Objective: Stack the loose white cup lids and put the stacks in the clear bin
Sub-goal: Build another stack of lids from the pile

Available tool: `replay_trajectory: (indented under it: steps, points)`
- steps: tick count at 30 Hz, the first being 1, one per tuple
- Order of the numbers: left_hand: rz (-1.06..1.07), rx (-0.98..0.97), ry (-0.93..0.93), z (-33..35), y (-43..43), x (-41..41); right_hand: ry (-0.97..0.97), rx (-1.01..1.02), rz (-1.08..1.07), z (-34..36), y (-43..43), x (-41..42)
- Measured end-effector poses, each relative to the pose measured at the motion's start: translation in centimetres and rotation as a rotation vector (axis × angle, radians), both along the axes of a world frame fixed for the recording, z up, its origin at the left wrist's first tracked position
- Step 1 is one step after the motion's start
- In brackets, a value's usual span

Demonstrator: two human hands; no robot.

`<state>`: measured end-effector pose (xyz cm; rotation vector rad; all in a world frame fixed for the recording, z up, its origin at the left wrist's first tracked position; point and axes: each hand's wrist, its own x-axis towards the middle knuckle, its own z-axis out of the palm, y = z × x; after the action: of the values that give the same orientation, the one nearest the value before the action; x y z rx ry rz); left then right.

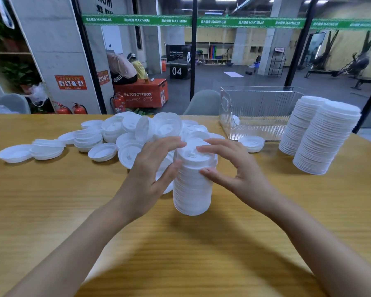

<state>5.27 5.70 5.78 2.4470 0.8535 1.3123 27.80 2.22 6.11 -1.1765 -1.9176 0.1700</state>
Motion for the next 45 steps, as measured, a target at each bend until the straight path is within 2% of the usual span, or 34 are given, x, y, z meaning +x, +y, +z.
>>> replay_trajectory:
  steps: [5,8,12,14,16,18,26,29,31,32,35,36,37,39,41,45]
  points:
    - [-0.009,0.027,0.016,-0.4,-0.3,-0.9,-0.008,0.017,-0.001,0.0,-0.2,-0.2]
    - [-0.018,0.03,0.024,-0.4,-0.6,-1.3,0.057,-0.002,0.0,0.2,-0.5,0.4]
    - [-0.033,0.076,0.066,-0.5,-0.8,-1.3,0.109,-0.049,-0.149,-0.3,0.9,3.1]
    - [-0.035,0.092,0.088,-0.7,-0.8,-1.3,-0.044,-0.175,-0.33,-0.8,3.1,5.3]
    - [-0.04,0.102,0.101,-0.8,-0.9,-1.2,-0.277,-0.35,-0.511,-1.4,5.4,7.5]
    - [-0.045,0.102,0.102,-0.9,-1.0,-1.2,-0.431,-0.434,-0.623,-2.0,7.3,9.2]
    - [-0.039,0.124,0.154,-1.0,-1.5,-1.1,-0.712,-0.28,-0.905,-4.1,12.1,11.8]
    - [-0.046,0.121,0.155,-1.1,-1.4,-1.1,-0.814,-0.201,-0.938,-4.3,12.4,12.0]
    - [-0.048,0.117,0.155,-1.1,-1.4,-1.1,-0.647,-0.152,-0.877,-3.7,11.8,11.1]
    - [-0.048,0.113,0.155,-1.1,-1.4,-1.1,-0.454,-0.16,-0.814,-3.1,11.1,10.3]
    - [-0.043,0.115,0.151,-1.1,-1.3,-1.1,0.395,-0.397,-0.47,-0.8,7.9,7.5]
    - [-0.041,0.118,0.149,-1.1,-1.4,-1.1,0.601,-0.514,-0.354,-0.2,6.7,6.8]
    - [-0.038,0.12,0.147,-1.1,-1.4,-1.1,0.716,-0.612,-0.273,-0.2,5.5,6.4]
    - [-0.036,0.123,0.142,-1.1,-1.4,-1.0,0.755,-0.717,-0.216,-0.8,3.7,5.9]
    - [-0.037,0.129,0.133,-1.2,-1.4,-1.0,0.664,-0.718,-0.248,-1.9,2.9,5.5]
    - [-0.038,0.132,0.129,-1.3,-1.5,-1.1,0.219,-0.453,-0.422,-2.9,2.8,5.9]
